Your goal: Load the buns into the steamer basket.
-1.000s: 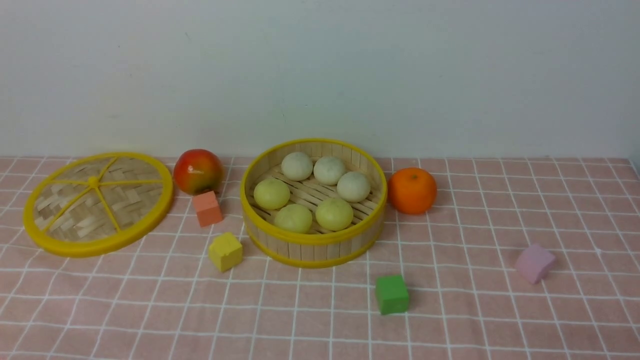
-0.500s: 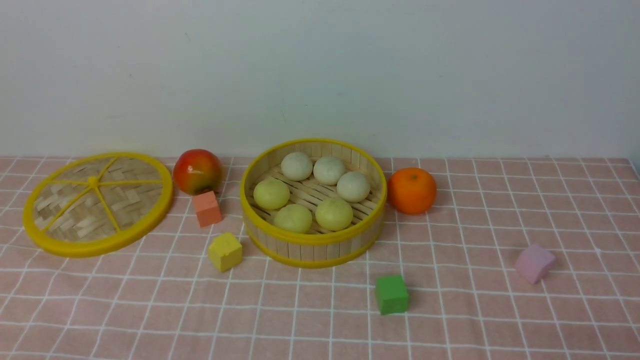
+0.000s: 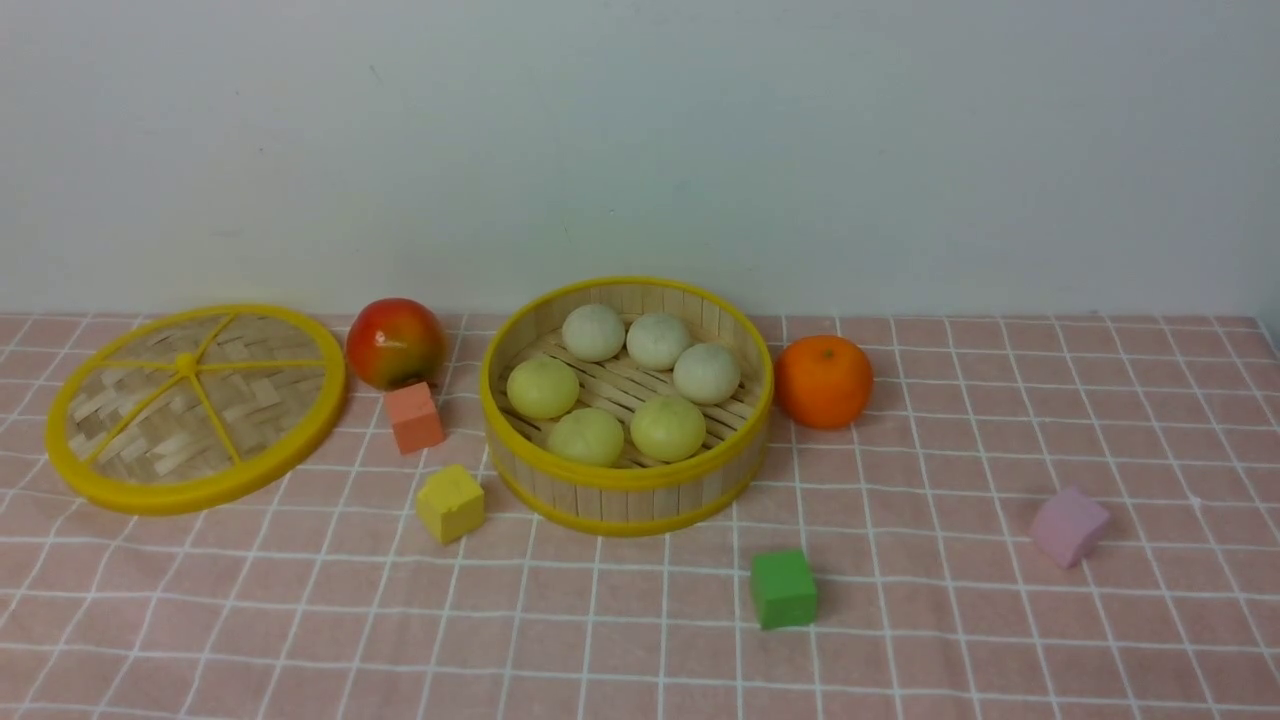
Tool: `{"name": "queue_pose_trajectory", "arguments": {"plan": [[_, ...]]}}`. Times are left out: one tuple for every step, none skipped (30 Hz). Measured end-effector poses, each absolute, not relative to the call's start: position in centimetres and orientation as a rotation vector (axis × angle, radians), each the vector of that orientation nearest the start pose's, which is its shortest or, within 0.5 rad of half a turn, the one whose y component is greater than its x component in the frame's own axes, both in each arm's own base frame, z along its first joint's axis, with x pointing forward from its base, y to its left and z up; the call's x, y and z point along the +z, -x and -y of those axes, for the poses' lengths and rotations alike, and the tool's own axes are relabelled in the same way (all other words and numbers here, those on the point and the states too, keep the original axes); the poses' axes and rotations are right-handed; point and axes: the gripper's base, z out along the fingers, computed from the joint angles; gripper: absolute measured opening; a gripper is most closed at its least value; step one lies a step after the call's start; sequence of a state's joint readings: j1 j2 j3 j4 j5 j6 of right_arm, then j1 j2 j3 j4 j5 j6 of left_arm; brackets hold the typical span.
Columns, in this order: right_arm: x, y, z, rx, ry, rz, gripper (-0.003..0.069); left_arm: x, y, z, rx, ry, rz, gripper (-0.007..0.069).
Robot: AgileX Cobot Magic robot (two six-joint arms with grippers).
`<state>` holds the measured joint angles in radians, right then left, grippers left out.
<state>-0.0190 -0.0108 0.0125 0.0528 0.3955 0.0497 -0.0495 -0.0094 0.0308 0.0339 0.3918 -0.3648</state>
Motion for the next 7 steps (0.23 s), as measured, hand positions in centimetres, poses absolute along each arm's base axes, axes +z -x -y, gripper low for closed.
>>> {"name": "queue_pose_trajectory", "arguments": {"plan": [[17.41,-5.18,-0.09,0.074,-0.096,-1.878,0.0095,16.82,-5.22,0.14,-0.248,0.278,-1.884,0.0006],[17.41,-5.18,-0.09,0.074,-0.096,-1.878,0.0095,16.82,-5.22,0.14,-0.248,0.278,-1.884,0.0006],[17.41,-5.18,-0.09,0.074,-0.096,-1.878,0.0095,16.82,-5.22,0.14,-0.248,0.278,-1.884,0.0008],[17.41,-5.18,-0.09,0.074,-0.096,-1.878,0.0095,16.82,-5.22,0.14,-0.248,0.278,-1.884,0.0008],[17.41,-5.18,-0.09,0.074,-0.096,-1.878,0.0095,16.82,-5.22,0.14,-0.248,0.278,-1.884,0.001],[17.41,-5.18,-0.09,0.074,-0.096,-1.878,0.0095,16.82,-5.22,0.14,-0.248,0.278,-1.884,0.0011],[17.41,-5.18,-0.09,0.074,-0.096,-1.878,0.0095,16.82,-5.22,0.14,-0.248,0.278,-1.884,0.0011]]}}
